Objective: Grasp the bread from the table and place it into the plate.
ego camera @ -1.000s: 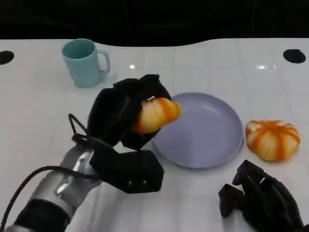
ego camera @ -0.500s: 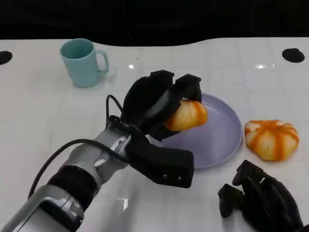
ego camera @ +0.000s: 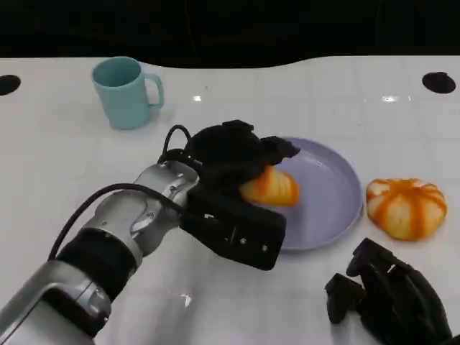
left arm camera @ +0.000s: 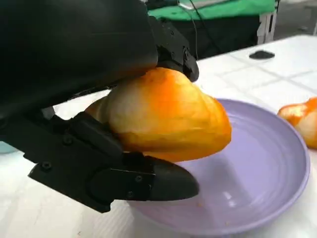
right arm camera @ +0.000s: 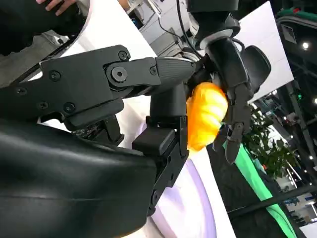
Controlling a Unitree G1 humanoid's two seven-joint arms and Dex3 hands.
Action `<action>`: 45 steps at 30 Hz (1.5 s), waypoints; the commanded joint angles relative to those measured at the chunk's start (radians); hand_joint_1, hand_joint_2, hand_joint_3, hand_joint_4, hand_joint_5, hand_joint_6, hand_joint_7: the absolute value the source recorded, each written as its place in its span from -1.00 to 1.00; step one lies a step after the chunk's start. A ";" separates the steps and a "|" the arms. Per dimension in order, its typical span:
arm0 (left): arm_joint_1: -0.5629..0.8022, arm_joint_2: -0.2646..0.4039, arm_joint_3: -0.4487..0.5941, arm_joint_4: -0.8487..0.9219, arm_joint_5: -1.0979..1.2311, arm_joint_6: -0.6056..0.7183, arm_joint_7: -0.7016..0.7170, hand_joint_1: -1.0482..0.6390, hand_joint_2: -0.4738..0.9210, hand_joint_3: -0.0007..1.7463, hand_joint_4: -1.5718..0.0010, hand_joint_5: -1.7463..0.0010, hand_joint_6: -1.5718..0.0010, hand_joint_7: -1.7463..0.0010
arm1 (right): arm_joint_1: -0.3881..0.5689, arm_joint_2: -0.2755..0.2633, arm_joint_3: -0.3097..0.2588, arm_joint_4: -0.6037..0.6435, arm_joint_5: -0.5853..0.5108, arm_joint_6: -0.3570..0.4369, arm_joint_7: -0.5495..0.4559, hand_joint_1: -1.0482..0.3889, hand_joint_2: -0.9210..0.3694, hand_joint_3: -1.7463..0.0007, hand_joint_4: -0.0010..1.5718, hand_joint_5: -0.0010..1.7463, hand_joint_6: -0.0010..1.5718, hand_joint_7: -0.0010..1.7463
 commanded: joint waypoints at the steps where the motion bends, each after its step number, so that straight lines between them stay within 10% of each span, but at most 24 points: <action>1: 0.035 0.043 0.011 -0.064 -0.030 0.006 -0.060 -1.00 1.00 -0.20 1.00 0.68 0.82 0.93 | 0.010 -0.012 -0.007 -0.002 0.010 -0.004 0.008 -0.32 -1.00 0.72 0.00 0.92 -0.12 0.61; 12: 0.253 0.088 0.212 -0.180 -0.500 -0.192 -0.290 -0.82 1.00 -0.35 0.95 0.69 0.81 0.94 | 0.011 -0.012 -0.006 0.000 0.003 -0.010 0.004 -0.34 -1.00 0.73 0.00 0.91 -0.12 0.61; 24: 0.315 0.123 0.233 -0.216 -0.499 -0.213 -0.299 -0.78 1.00 -0.34 1.00 0.72 0.83 0.96 | 0.016 -0.012 -0.003 -0.013 0.005 0.007 -0.011 -0.33 -1.00 0.73 0.00 0.92 -0.11 0.62; 45: 0.058 -0.001 0.056 -0.032 0.045 -0.023 0.205 -0.85 1.00 -0.52 0.99 0.65 0.82 0.98 | 0.010 -0.011 -0.006 -0.002 0.004 0.000 0.001 -0.32 -1.00 0.73 -0.01 0.92 -0.13 0.62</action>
